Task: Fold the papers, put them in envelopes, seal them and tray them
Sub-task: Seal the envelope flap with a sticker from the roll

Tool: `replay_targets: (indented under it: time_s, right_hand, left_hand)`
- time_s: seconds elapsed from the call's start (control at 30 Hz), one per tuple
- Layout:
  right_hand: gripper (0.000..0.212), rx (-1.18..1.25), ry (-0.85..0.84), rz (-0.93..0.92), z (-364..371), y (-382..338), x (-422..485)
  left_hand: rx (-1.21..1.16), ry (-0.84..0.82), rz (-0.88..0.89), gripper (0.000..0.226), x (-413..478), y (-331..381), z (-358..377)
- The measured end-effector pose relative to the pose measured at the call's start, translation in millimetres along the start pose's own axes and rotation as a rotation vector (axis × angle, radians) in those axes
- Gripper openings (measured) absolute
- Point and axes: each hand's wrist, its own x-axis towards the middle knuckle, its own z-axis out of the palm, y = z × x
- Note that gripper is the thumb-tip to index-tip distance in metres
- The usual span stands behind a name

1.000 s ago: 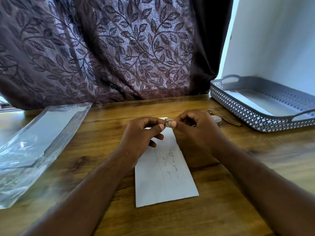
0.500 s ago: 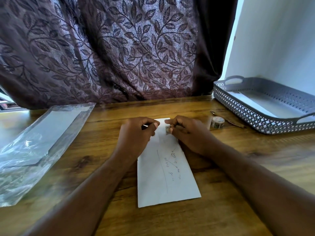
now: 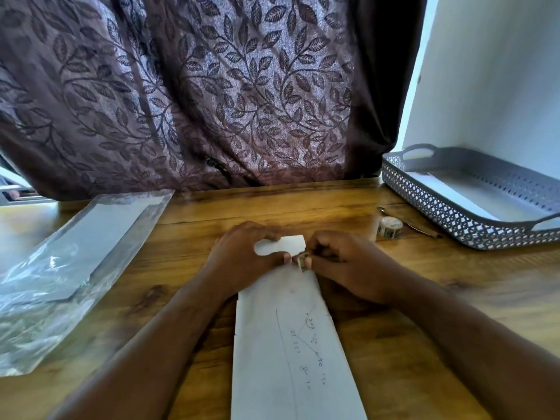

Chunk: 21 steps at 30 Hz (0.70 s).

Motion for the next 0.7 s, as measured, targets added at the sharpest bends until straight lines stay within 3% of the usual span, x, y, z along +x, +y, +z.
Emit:
replay_targets:
  time_s: [0.1,0.23,0.43,0.7]
  right_hand:
    - [0.007,0.148,0.119,0.05,-7.9,5.2,4.2]
    - [0.015,0.264,0.281,0.276,-15.6,15.2,23.2]
    - [0.039,0.114,0.076,0.407,-8.3,8.5,53.3]
    - [0.037,-0.048,-0.065,0.462,-5.0,-3.1,80.8]
  left_hand:
    - [0.081,-0.068,-0.004,0.053,0.0,-2.9,1.6]
    - [0.115,-0.049,0.007,0.058,0.5,-4.4,6.1]
    - [0.156,-0.032,0.016,0.073,1.1,-4.0,11.7]
    - [0.15,-0.022,0.023,0.076,3.5,-6.7,14.8]
